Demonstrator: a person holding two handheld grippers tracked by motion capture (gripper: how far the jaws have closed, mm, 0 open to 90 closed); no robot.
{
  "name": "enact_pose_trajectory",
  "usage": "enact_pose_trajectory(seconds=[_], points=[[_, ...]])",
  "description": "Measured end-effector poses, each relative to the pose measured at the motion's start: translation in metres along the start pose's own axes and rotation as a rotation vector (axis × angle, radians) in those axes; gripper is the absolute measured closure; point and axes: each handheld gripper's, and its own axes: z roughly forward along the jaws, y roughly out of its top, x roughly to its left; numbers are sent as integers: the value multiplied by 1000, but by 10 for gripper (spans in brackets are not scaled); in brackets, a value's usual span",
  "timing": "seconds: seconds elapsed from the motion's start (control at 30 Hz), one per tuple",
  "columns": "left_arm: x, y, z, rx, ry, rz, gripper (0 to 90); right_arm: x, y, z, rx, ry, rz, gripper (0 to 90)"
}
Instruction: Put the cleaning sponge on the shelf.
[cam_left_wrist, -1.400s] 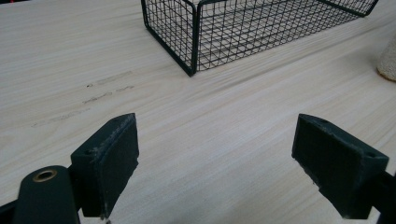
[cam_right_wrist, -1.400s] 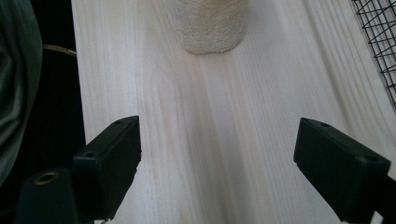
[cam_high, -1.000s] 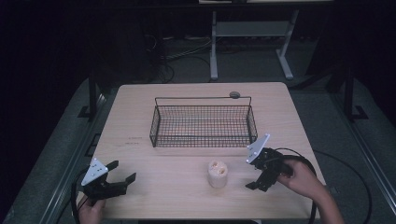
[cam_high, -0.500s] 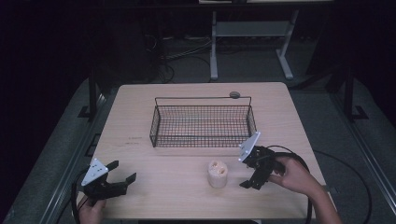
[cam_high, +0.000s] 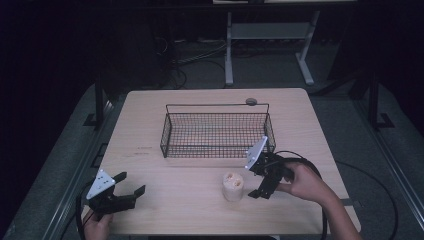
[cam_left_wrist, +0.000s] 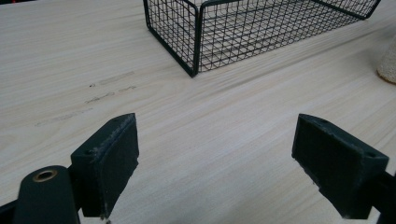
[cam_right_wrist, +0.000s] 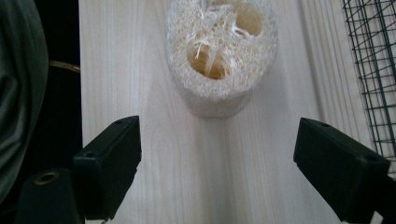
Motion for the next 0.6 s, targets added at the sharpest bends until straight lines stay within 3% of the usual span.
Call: enact_pose_trajectory(seconds=[0.6], points=[[1,0,-1,-7,2,-4,140,-2,30,12,32,15,-41,149]])
